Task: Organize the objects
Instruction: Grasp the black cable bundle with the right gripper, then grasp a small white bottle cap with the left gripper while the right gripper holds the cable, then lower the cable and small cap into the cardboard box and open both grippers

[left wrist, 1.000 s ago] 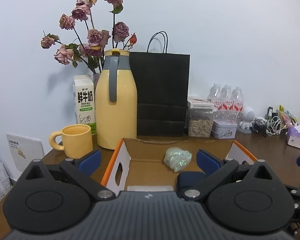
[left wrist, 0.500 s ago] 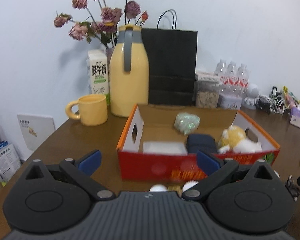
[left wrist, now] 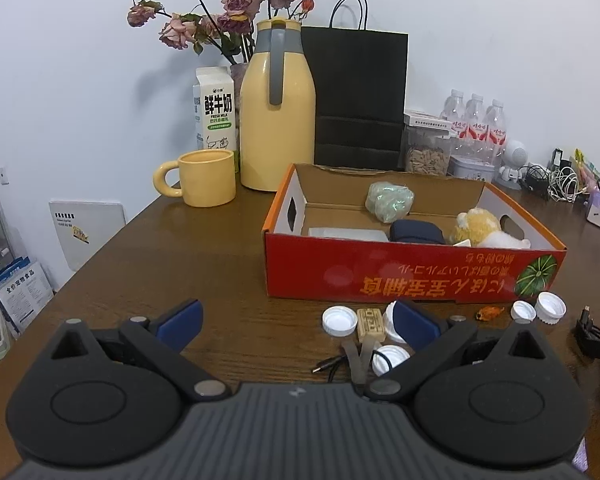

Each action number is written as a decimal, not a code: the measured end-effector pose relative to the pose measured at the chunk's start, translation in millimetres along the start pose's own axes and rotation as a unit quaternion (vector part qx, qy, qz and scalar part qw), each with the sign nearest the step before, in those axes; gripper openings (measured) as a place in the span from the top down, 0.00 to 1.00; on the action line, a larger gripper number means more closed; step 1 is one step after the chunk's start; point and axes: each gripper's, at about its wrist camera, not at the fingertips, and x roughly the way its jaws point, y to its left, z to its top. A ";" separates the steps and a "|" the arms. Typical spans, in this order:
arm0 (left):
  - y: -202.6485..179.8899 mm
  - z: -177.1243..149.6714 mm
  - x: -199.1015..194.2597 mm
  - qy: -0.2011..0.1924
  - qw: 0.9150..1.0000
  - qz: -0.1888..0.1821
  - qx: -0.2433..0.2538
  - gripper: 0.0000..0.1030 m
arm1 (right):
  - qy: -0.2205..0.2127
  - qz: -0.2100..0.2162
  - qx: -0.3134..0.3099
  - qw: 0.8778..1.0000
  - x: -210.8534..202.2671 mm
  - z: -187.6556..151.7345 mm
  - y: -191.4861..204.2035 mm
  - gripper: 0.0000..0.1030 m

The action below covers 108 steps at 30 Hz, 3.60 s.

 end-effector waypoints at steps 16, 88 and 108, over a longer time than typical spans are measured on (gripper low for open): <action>2.9 -3.8 5.9 0.008 1.000 -0.006 -0.008 0.00 | -0.003 0.024 0.009 1.000 10.0 6.6 9.3 0.64; -3.3 6.7 56.2 0.006 0.997 -0.071 0.020 0.72 | -0.149 -0.001 -0.007 0.989 -10.1 23.9 76.5 0.65; -36.2 89.2 94.0 -0.074 0.994 -0.083 0.020 0.72 | -0.195 0.048 -0.039 0.979 29.2 121.5 121.1 0.65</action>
